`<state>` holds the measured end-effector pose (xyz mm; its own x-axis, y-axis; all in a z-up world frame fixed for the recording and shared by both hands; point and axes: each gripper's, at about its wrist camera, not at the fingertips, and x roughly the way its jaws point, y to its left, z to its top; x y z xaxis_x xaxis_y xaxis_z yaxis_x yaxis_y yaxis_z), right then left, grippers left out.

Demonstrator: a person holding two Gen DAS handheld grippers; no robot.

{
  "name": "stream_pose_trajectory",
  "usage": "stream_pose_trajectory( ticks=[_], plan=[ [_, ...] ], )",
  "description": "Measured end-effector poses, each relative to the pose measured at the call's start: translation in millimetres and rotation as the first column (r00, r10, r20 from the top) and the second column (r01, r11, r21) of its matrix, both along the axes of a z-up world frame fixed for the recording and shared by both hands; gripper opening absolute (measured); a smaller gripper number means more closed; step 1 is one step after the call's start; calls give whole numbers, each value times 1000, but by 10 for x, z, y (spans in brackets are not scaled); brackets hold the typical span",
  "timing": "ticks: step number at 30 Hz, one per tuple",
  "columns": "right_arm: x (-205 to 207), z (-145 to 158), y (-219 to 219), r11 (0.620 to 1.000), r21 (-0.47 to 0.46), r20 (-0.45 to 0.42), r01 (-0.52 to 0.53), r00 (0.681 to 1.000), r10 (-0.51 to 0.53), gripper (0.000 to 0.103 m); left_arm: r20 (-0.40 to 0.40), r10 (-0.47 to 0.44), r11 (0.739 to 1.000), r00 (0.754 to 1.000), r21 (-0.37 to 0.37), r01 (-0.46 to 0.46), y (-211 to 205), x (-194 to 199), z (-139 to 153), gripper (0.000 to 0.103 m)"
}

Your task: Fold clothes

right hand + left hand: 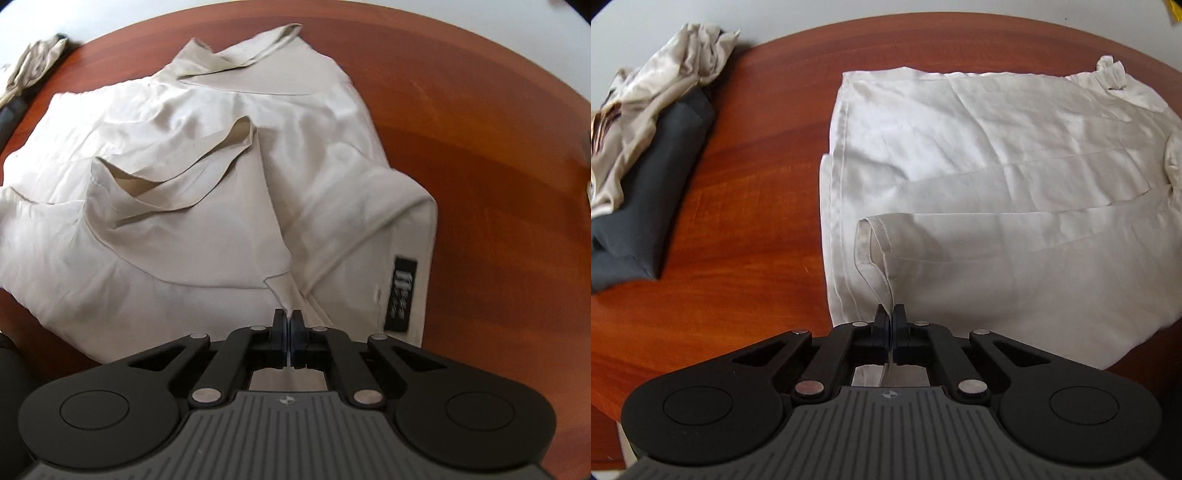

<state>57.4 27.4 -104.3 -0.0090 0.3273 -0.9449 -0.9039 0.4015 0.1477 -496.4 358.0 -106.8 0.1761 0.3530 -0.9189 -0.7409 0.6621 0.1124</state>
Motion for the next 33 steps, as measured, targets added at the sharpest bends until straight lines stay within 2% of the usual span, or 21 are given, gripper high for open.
stream_pose_trajectory(
  ticks=[3, 4, 5, 6, 7, 8, 9, 14, 21, 27, 33],
  plan=[
    [-1, -27, -64, 1000, -5, 1, 24, 1000, -24, 5, -32, -11, 1000, 999, 0, 11, 23, 55, -69, 5],
    [-11, -37, -83, 1000, -7, 3, 30, 1000, -30, 7, -30, -16, 1000, 999, 5, 16, 20, 60, -55, 13],
    [-27, -23, -95, 1000, -5, 17, 31, 999, -31, 17, -24, -22, 1000, 999, 11, 23, 14, 67, -26, 29],
    [-30, 6, -93, 1000, 2, 25, 29, 999, -29, 25, -18, -29, 999, 999, 17, 29, 8, 75, 4, 39],
    [-27, 38, -89, 1000, 9, 29, 27, 999, -27, 28, -10, -43, 998, 999, 37, 44, -14, 86, 60, 47],
    [-25, 70, -84, 1000, 17, 34, 25, 999, -25, 34, -1, -59, 997, 998, 57, 59, -36, 97, 118, 48],
    [-22, 102, -79, 999, 25, 38, 23, 999, -24, 35, 2, -67, 996, 998, 64, 66, -49, 108, 152, 49],
    [-10, 261, -54, 998, 63, 59, 11, 998, -15, 36, 37, -100, 992, 994, 83, 97, -113, 262, 365, 54],
    [26, 424, 44, 996, 90, 68, -17, 998, 11, 36, 88, -167, 982, 982, 101, 158, -296, 692, 554, 54],
    [54, 480, 132, 994, 100, 51, -48, 998, 44, 36, 141, -266, 962, 954, 101, 253, -566, 1197, 666, 54],
    [75, 503, 234, 989, 121, 42, -83, 996, 79, 36, 178, -385, 923, 905, 79, 377, -922, 1754, 632, 54]
  ],
)
